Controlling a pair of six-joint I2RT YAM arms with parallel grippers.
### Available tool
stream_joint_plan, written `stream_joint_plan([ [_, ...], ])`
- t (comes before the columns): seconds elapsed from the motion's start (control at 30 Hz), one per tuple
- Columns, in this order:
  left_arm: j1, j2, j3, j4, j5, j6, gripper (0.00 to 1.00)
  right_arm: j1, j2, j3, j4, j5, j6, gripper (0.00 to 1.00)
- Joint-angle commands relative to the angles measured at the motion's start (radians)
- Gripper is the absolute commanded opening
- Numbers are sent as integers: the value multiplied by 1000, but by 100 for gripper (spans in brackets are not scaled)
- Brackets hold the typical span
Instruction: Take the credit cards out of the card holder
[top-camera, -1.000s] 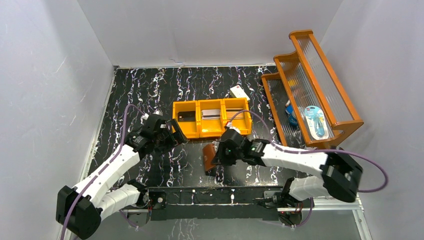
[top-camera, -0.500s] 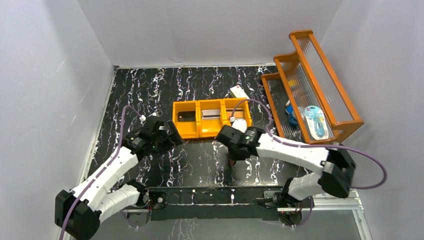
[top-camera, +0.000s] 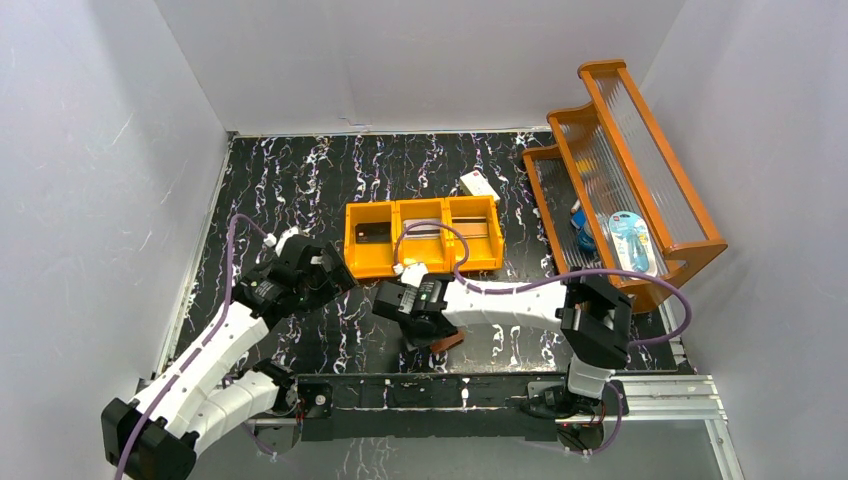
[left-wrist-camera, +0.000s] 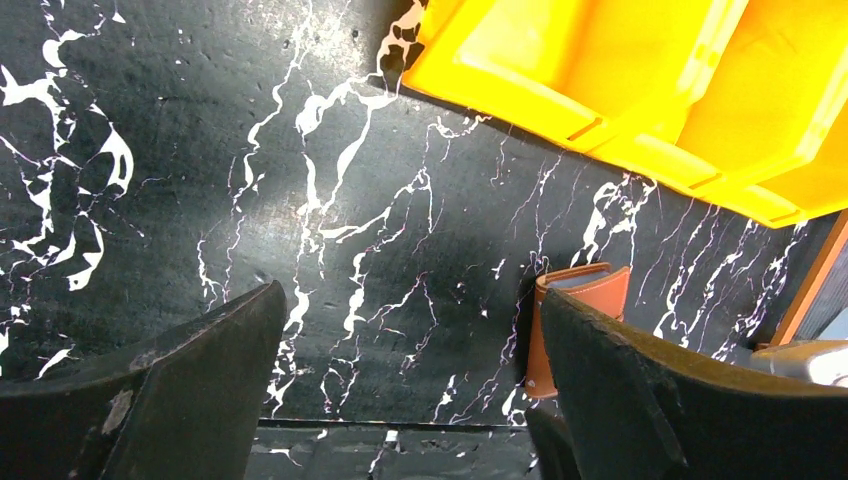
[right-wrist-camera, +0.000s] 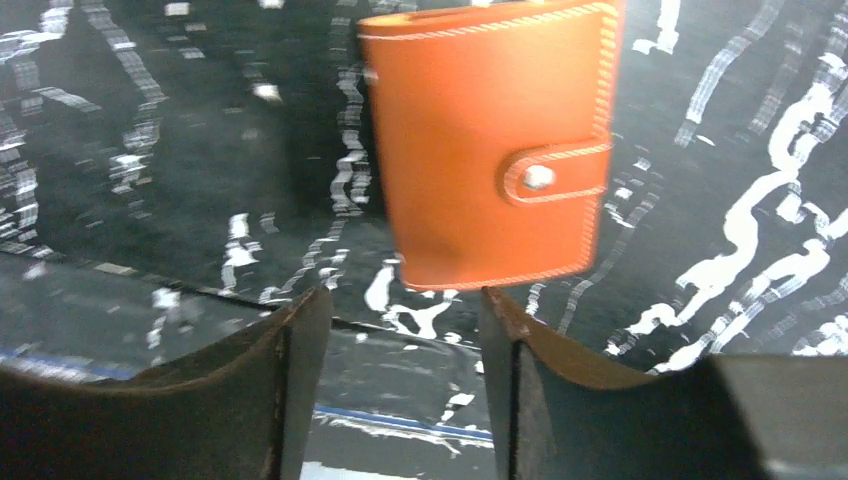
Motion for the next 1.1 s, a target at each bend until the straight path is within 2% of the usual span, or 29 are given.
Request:
stream_joint_plan([
  [0.0,-4,-28,10,-40,-42,-30,98,-1,-84,-3,232,-155,-64,68],
  [0.13,-4,-20,-5,-20,-3,-16,98,-23,-170,-45,275,-96,-65,70],
  [0.27,-4,6,-18,32,65,16,98,-123,-252,-152,222,-23,55,71],
  [0.4,-4,33,-33,122,154,55,98,-223,-348,-323,391,-118,23,71],
  [0.53,-4,-12,-52,185,151,34,98,-293,-403,-433,515,-201,22,71],
  [0.67,-4,-36,-81,234,176,30,98,-374,-370,-474,540,-318,33,71],
  [0.97,-4,73,-133,332,383,51,97,-384,-312,-545,676,-474,91,65],
  [1.07,-4,170,-122,367,502,93,92,-379,-300,-561,691,-493,141,59],
])
